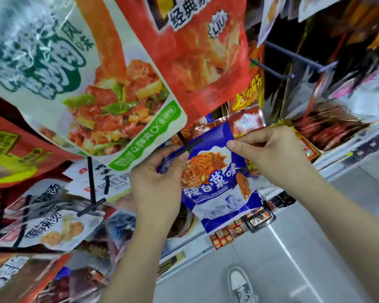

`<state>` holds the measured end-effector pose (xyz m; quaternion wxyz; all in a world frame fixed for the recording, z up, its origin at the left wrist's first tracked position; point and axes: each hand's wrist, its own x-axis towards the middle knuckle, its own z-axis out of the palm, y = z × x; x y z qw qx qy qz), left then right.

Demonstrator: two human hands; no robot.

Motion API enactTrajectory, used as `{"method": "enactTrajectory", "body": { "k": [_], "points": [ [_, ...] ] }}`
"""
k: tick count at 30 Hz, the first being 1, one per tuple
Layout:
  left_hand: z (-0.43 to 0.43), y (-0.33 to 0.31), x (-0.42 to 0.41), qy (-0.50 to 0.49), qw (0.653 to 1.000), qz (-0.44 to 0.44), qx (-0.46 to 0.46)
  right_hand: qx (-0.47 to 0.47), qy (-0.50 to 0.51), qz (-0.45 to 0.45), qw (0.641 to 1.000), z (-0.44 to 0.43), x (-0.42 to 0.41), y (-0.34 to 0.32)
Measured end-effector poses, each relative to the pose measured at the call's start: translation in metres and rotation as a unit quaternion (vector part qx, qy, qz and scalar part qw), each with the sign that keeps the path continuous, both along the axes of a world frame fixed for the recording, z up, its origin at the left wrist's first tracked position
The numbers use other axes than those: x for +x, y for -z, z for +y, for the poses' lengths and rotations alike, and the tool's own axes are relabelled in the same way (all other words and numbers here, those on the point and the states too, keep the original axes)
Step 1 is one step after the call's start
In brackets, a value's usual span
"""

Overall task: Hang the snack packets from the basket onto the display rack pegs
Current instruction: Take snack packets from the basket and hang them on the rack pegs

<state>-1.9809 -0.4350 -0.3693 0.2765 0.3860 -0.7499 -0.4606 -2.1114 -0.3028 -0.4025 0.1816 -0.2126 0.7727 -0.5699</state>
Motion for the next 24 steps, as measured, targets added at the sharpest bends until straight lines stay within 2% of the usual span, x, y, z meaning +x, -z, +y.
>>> {"method": "enactTrajectory", "body": {
  "k": [6, 12, 14, 21, 24],
  "points": [
    [-0.003, -0.004, -0.001, -0.002, 1.0, -0.008, 0.016, -0.004, 0.007, -0.013, 1.0, -0.006, -0.001, 0.003],
    [-0.001, -0.01, -0.003, 0.057, 0.995, -0.029, -0.073, -0.012, 0.006, -0.021, 1.0, -0.008, 0.005, 0.009],
    [-0.001, -0.01, -0.002, 0.062, 0.991, -0.049, -0.11, -0.02, 0.004, -0.031, 0.999, -0.008, 0.006, 0.009],
    [-0.01, -0.007, 0.003, 0.08, 0.972, -0.094, -0.198, 0.022, 0.019, 0.027, 0.999, -0.005, 0.0, 0.007],
    [-0.014, -0.004, -0.003, 0.075, 0.961, -0.118, -0.24, 0.009, 0.02, 0.012, 1.0, -0.01, 0.0, 0.003]
  ]
}}
